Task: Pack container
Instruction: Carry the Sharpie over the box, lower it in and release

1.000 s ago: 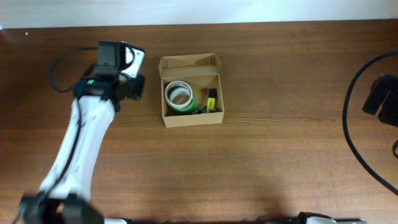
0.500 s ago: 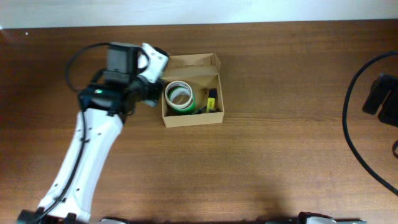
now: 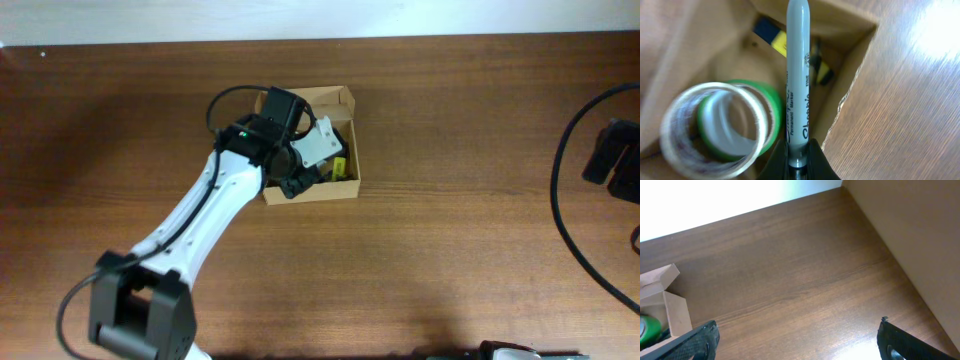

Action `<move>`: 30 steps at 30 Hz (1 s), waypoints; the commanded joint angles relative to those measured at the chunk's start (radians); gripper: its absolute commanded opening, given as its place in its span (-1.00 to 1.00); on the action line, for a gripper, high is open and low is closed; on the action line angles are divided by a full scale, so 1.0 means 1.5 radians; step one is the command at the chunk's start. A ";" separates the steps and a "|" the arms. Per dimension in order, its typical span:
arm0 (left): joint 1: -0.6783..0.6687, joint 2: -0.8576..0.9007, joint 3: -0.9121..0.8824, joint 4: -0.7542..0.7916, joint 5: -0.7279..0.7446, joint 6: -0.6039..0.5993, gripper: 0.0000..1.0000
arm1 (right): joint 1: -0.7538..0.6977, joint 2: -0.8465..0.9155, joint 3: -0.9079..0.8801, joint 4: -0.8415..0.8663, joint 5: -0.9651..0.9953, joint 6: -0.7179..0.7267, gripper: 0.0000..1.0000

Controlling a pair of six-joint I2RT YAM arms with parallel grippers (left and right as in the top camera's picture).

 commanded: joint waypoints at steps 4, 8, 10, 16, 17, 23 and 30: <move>0.001 0.062 0.003 -0.005 0.020 0.118 -0.96 | -0.004 -0.008 -0.002 -0.004 -0.006 -0.003 0.98; 0.001 0.072 0.003 -0.005 0.020 0.134 -0.97 | -0.004 -0.008 -0.002 -0.004 -0.006 -0.003 0.98; 0.001 0.072 0.003 -0.005 0.019 0.134 -0.96 | -0.004 -0.008 -0.002 -0.004 -0.006 -0.003 0.98; 0.001 0.072 0.003 0.004 0.019 0.134 -0.87 | -0.004 -0.008 -0.002 -0.004 -0.006 -0.003 0.98; 0.001 0.072 0.003 0.011 0.019 0.133 -0.69 | -0.004 -0.008 -0.002 -0.004 -0.006 -0.003 0.98; 0.001 0.072 0.008 0.044 -0.002 0.116 0.14 | -0.004 -0.008 -0.002 -0.004 -0.006 -0.003 0.98; 0.001 0.066 0.069 0.045 -0.073 0.087 0.30 | -0.004 -0.006 -0.002 -0.004 -0.006 -0.003 0.98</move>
